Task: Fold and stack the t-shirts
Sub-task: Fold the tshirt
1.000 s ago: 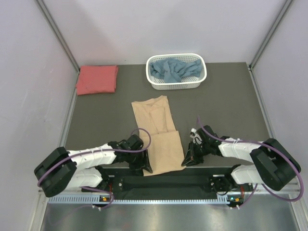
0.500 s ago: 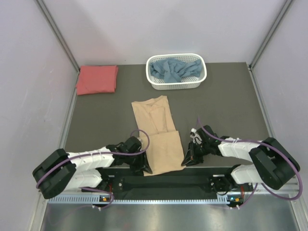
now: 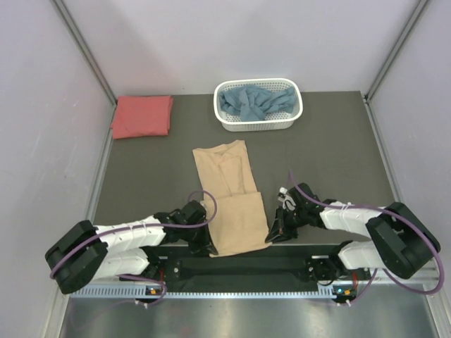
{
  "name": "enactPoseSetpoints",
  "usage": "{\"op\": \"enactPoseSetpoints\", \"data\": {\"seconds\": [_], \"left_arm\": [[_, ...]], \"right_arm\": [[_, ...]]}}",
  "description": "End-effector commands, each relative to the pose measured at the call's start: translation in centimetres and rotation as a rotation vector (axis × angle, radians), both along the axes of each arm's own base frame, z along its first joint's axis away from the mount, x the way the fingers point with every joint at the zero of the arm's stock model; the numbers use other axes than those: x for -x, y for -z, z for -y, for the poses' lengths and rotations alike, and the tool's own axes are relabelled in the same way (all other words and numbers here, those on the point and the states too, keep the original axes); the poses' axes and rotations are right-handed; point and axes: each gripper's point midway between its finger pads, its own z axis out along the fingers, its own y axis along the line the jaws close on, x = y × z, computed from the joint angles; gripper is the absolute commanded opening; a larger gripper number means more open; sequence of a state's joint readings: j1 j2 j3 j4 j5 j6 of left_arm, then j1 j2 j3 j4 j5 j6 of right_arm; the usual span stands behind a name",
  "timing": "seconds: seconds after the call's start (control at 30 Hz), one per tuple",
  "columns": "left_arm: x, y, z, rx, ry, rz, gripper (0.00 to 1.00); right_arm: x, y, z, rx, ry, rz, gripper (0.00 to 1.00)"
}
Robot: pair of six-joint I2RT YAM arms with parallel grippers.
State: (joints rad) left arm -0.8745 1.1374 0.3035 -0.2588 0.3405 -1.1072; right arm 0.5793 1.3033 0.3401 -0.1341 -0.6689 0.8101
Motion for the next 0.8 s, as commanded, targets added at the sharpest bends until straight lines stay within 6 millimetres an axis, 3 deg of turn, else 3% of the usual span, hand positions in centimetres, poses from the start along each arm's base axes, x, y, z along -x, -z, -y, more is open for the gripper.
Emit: {"op": "enactPoseSetpoints", "data": {"seconds": [0.0,0.23,0.43,0.77], "left_arm": [[1.6,0.3,-1.6,-0.080,0.030,-0.064,0.00],[1.9,-1.8,-1.1,-0.053,0.047,-0.081,0.00],[2.3,-3.5,-0.5,-0.015,0.047,-0.091,0.00],[4.1,-6.0,0.0,0.032,0.039,-0.119,0.00]], "right_arm": [[-1.3,-1.3,-0.5,-0.045,-0.005,0.084,0.00],[-1.2,-2.4,-0.7,-0.076,0.003,0.114,0.00],[0.7,-2.2,-0.9,-0.084,-0.014,0.082,0.00],[2.6,-4.8,-1.0,-0.087,-0.069,0.095,0.00]]}}
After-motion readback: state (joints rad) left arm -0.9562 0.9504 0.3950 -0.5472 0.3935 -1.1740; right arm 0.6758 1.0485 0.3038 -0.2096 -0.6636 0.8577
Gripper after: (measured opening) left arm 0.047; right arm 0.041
